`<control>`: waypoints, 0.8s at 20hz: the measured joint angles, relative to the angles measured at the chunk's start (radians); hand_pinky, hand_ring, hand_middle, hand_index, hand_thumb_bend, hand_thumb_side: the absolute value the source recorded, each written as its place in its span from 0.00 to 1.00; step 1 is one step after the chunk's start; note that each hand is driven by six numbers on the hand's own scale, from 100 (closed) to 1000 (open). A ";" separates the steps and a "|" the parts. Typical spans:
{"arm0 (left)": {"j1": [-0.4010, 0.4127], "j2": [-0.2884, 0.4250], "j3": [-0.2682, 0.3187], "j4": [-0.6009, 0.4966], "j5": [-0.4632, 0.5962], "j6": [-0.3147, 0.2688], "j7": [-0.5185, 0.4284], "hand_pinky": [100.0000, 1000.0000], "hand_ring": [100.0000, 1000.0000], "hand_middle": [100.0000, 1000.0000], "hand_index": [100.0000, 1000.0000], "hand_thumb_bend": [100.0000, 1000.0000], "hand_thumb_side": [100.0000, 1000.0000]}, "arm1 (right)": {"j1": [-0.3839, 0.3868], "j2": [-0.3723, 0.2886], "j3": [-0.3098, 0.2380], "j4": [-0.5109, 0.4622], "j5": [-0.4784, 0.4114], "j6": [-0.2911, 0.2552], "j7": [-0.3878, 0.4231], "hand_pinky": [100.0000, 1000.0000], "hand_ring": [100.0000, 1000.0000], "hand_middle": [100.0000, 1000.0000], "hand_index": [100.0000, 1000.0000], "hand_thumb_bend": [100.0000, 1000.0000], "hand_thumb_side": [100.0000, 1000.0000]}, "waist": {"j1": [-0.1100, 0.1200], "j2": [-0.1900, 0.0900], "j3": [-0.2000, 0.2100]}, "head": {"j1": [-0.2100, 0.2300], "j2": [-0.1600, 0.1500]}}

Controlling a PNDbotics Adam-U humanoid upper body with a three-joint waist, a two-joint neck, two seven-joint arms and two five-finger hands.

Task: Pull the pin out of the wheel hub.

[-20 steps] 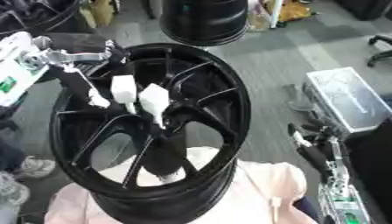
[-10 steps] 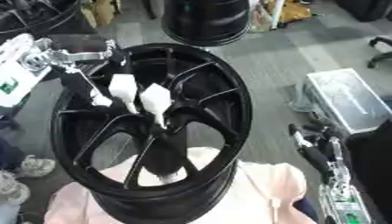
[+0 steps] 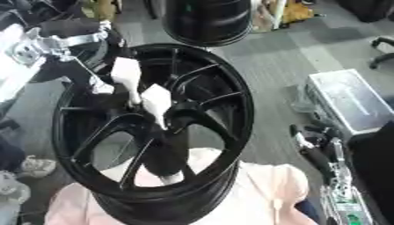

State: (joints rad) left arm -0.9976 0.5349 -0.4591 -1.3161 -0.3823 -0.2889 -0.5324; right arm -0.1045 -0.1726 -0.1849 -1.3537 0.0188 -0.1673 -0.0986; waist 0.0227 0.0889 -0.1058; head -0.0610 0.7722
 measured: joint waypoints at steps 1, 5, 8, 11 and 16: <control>-0.001 0.022 0.015 -0.018 0.021 0.008 0.001 0.57 0.33 0.27 0.42 0.06 0.16 | 0.000 0.000 0.000 0.000 0.000 0.000 -0.001 0.62 0.51 0.65 0.80 0.37 0.29 | 0.000 0.000 0.004 | -0.002 0.000; 0.031 0.135 0.090 -0.094 0.103 0.049 0.028 0.58 0.34 0.28 0.43 0.08 0.18 | 0.000 0.000 -0.006 0.001 0.000 -0.001 -0.006 0.62 0.51 0.65 0.80 0.37 0.28 | 0.005 0.000 0.020 | -0.006 0.000; 0.140 0.231 0.153 -0.150 0.140 0.085 0.060 0.58 0.34 0.28 0.43 0.10 0.20 | 0.000 0.000 -0.012 0.001 0.000 -0.001 -0.010 0.62 0.51 0.65 0.80 0.37 0.28 | 0.005 0.000 0.031 | -0.013 0.000; 0.291 0.299 0.223 -0.167 0.148 0.137 0.092 0.58 0.37 0.31 0.46 0.14 0.20 | 0.000 0.000 -0.016 0.002 0.000 -0.001 -0.016 0.61 0.51 0.65 0.80 0.37 0.28 | 0.000 0.000 0.038 | -0.020 0.000; 0.525 0.312 0.346 -0.107 0.046 0.217 0.172 0.66 0.53 0.53 0.67 0.32 0.39 | 0.000 0.000 -0.023 0.004 -0.002 -0.003 -0.023 0.61 0.51 0.65 0.80 0.37 0.28 | -0.011 0.003 0.045 | -0.028 0.000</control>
State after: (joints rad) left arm -0.4730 0.8468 -0.1128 -1.4233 -0.3362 -0.0718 -0.3602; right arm -0.1044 -0.1727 -0.2076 -1.3501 0.0172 -0.1701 -0.1215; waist 0.0117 0.0921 -0.0609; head -0.0895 0.7722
